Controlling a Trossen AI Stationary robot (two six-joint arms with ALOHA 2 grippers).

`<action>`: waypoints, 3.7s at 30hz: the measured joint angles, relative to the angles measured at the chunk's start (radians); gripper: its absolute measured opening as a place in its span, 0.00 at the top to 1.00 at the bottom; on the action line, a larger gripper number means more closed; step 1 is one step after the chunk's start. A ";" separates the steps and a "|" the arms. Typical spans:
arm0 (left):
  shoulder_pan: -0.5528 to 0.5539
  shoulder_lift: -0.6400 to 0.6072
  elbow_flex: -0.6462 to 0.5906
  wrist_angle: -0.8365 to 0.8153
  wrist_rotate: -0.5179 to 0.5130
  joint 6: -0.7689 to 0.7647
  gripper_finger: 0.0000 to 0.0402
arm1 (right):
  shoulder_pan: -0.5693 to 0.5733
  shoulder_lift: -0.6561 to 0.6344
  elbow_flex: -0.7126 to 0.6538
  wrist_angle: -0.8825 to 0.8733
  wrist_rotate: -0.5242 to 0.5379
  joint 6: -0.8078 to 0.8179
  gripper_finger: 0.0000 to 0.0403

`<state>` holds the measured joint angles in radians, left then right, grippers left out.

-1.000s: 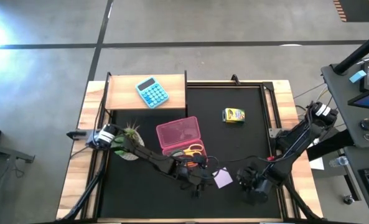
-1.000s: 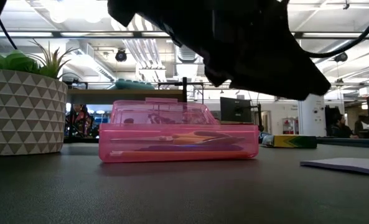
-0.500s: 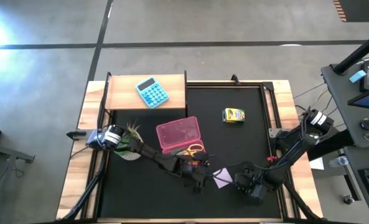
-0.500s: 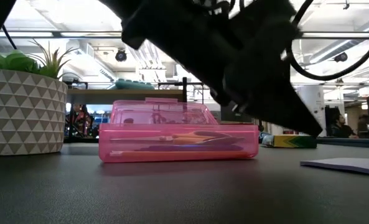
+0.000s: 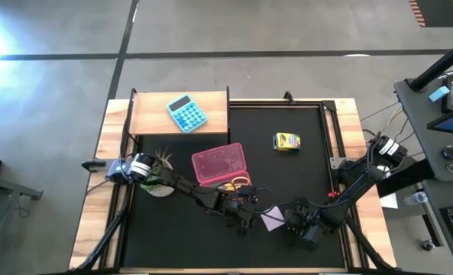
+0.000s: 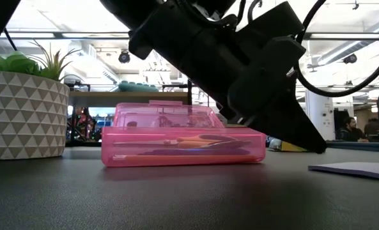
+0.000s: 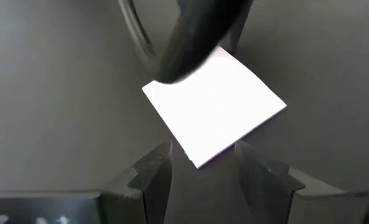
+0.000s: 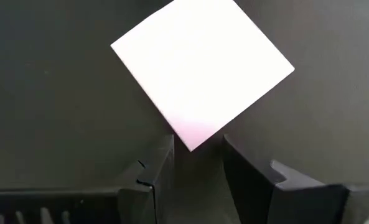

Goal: Pack school essentials
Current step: Put the white notes into the pink box

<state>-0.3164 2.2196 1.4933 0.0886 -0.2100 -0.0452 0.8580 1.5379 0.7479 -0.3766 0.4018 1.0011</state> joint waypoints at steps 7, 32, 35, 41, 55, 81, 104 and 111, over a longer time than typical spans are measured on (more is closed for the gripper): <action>0.001 0.000 -0.007 -0.001 0.001 0.000 0.61 | -0.008 0.003 0.001 0.004 0.013 -0.017 0.69; -0.002 -0.014 -0.014 -0.091 0.004 -0.001 0.61 | -0.082 -0.005 0.000 0.067 0.043 -0.096 0.69; -0.002 -0.025 -0.003 -0.107 0.010 0.014 0.61 | -0.076 -0.024 0.000 0.065 0.043 -0.095 0.69; -0.004 -0.048 0.021 -0.099 0.009 0.052 0.61 | -0.064 -0.051 0.013 0.009 0.040 -0.096 0.69; -0.019 -0.047 0.049 -0.136 -0.007 0.050 0.61 | -0.073 -0.050 0.004 -0.105 -0.005 -0.088 0.69; -0.043 -0.047 0.040 -0.342 -0.003 -0.053 0.61 | -0.083 0.088 0.062 0.093 0.033 -0.110 0.69; -0.051 -0.002 0.039 -0.226 -0.019 -0.016 0.61 | -0.119 0.127 0.064 0.239 0.048 -0.135 0.69; -0.051 -0.002 0.040 -0.244 -0.020 -0.019 0.61 | -0.119 0.108 0.064 0.229 0.037 -0.125 0.69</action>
<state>-0.3676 2.2173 1.5330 -0.1550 -0.2302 -0.0647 0.7387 1.6454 0.8117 -0.1481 0.4391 0.8761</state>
